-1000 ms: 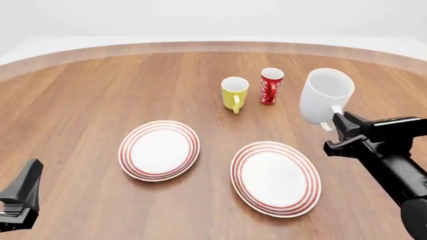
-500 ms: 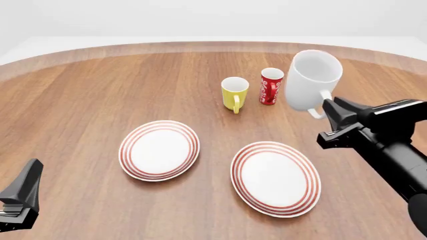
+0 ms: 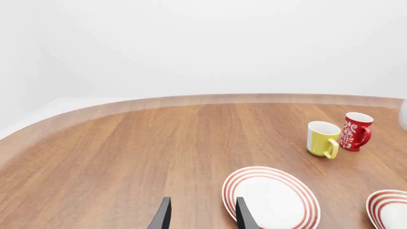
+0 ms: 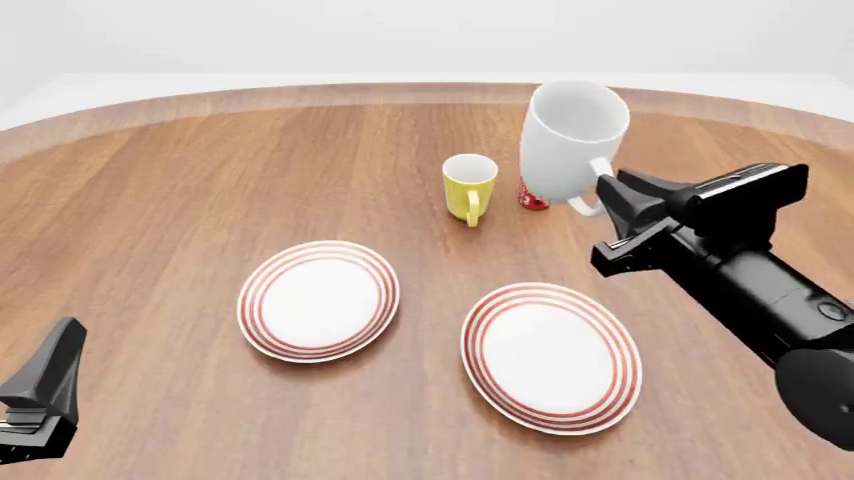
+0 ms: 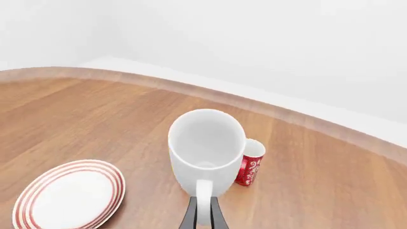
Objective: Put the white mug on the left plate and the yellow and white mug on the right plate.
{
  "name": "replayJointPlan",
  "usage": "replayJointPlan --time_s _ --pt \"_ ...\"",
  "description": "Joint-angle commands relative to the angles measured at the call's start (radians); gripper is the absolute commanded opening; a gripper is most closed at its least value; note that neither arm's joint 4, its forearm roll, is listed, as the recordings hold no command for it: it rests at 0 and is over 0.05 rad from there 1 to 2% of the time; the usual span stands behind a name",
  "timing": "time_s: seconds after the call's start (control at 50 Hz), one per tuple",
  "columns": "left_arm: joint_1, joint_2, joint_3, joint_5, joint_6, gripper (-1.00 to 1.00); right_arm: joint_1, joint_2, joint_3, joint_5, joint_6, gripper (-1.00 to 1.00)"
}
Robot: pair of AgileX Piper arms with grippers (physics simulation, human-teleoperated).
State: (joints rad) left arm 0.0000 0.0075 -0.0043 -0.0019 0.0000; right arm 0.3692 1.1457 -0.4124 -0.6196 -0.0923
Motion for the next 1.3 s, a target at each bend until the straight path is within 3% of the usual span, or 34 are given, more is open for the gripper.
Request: replayJointPlan --time_s 0.02,0.74,1.3 --pt "0.000 0.000 0.000 0.000 0.000 1.00 0.055 0.069 -0.054 -0.025 0.009 -1.00" --pt "0.000 0.000 0.000 0.000 0.000 1.00 0.182 0.342 -0.195 -0.128 0.002 -1.00" --pt "0.000 0.000 0.000 0.000 0.000 1.00 0.284 0.522 -0.278 -0.174 0.044 -1.00"
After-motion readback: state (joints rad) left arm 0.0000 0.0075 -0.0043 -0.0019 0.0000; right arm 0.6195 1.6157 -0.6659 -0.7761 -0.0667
